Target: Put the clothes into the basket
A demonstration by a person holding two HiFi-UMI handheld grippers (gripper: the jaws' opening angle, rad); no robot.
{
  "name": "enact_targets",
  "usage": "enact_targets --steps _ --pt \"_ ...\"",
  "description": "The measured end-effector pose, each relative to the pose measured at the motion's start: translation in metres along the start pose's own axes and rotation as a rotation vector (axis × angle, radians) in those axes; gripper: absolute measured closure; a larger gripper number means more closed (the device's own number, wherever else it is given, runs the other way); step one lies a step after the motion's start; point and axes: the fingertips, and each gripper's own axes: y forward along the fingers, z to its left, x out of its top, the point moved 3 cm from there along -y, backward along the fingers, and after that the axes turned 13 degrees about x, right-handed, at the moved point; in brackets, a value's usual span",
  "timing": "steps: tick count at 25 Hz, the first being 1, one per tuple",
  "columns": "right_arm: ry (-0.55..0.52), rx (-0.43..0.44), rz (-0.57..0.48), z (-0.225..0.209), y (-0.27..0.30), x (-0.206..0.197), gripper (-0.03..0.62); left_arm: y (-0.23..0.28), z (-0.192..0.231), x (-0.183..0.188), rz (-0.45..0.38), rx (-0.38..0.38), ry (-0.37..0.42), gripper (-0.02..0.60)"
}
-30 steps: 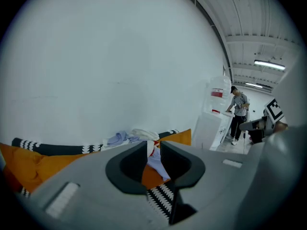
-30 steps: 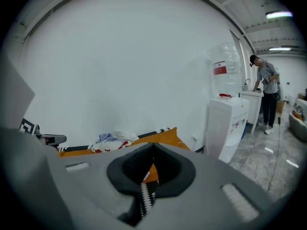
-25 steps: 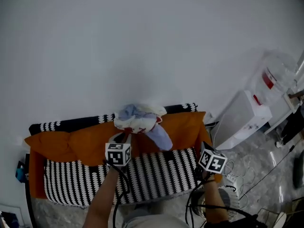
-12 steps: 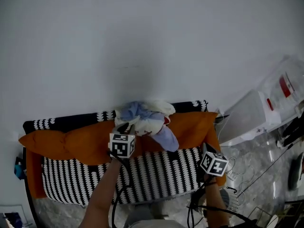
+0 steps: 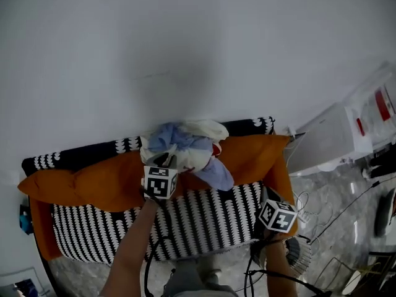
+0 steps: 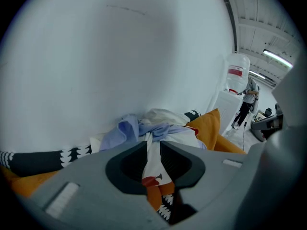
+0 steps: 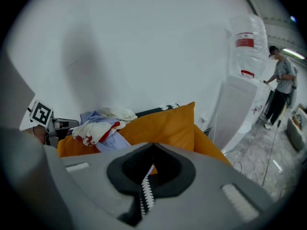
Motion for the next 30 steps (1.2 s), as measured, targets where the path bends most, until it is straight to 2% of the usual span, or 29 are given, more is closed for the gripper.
enact_targets --steps 10,15,30 --pt "0.04 0.003 0.038 -0.007 0.03 -0.01 0.591 0.032 0.006 -0.002 0.026 0.035 0.145 0.488" --pt "0.059 0.005 0.041 -0.001 0.042 -0.008 0.591 0.045 0.003 -0.006 0.078 -0.015 0.232 0.48" --pt "0.046 0.04 0.051 0.012 0.065 -0.003 0.591 0.071 0.0 -0.019 0.175 -0.047 0.271 0.49"
